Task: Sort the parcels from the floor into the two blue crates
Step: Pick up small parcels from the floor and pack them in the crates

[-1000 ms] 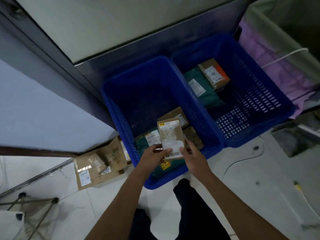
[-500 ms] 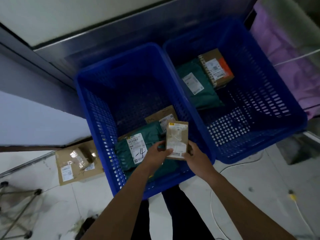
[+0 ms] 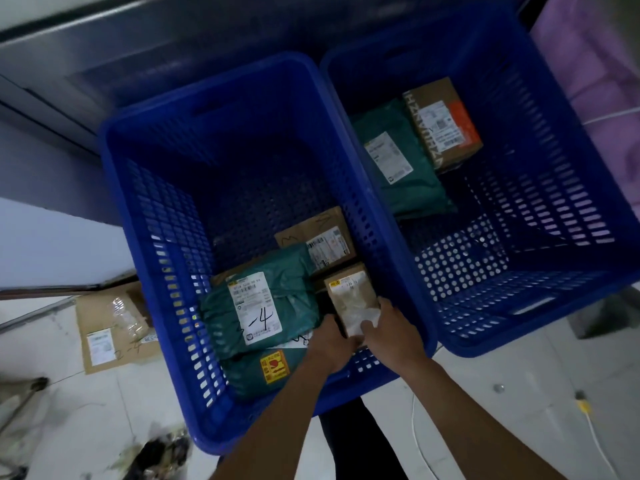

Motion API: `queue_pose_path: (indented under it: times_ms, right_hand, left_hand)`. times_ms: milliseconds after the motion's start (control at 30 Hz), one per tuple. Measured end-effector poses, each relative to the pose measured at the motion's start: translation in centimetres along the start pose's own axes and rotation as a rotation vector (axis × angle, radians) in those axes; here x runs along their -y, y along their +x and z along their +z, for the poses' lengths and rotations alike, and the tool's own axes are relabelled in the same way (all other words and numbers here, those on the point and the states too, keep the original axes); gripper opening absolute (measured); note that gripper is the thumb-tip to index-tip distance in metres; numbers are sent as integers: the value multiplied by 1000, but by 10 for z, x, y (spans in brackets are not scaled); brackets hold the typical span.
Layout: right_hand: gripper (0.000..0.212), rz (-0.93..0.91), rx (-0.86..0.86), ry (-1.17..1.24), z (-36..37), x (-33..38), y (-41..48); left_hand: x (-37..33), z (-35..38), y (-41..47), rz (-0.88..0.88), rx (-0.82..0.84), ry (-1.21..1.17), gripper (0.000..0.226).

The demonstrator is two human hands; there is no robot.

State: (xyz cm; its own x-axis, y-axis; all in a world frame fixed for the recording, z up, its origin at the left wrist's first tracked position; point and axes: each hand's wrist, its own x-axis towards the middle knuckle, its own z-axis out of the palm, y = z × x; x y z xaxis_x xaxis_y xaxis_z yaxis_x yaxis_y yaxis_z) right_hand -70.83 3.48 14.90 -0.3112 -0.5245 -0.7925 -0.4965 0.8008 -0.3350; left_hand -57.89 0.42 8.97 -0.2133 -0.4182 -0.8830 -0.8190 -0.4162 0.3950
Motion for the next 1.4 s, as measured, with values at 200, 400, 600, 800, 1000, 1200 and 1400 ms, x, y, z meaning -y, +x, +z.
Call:
queue_pose_path:
  times_ms: [200,400,600,800,1000,1200,1400]
  right_hand:
    - [50,46,49,12,9,-2,22]
    - [57,82,10,-60,16,-3,30]
    - [54,65,-32,-84,17,-3,29]
    - [57,13,-112,-131,13,8,16]
    - [53,-64,-151,34,13,26,-10]
    - [60,-53,-170,220,15,32,-15]
    - [66,-130,-209,150,18,35,-4]
  left_hand:
    - [-18,-2,-4,-19,-109,258,32]
    - [-21,7,11,10,-77,370,28]
    - [-26,15,9,46,-92,411,29]
    - [-27,16,-11,49,-183,262,42]
    - [-30,-2,-34,41,-341,133,53]
    - [-39,-30,-40,128,-387,273,56]
    - [-48,-25,-27,32,-378,261,39]
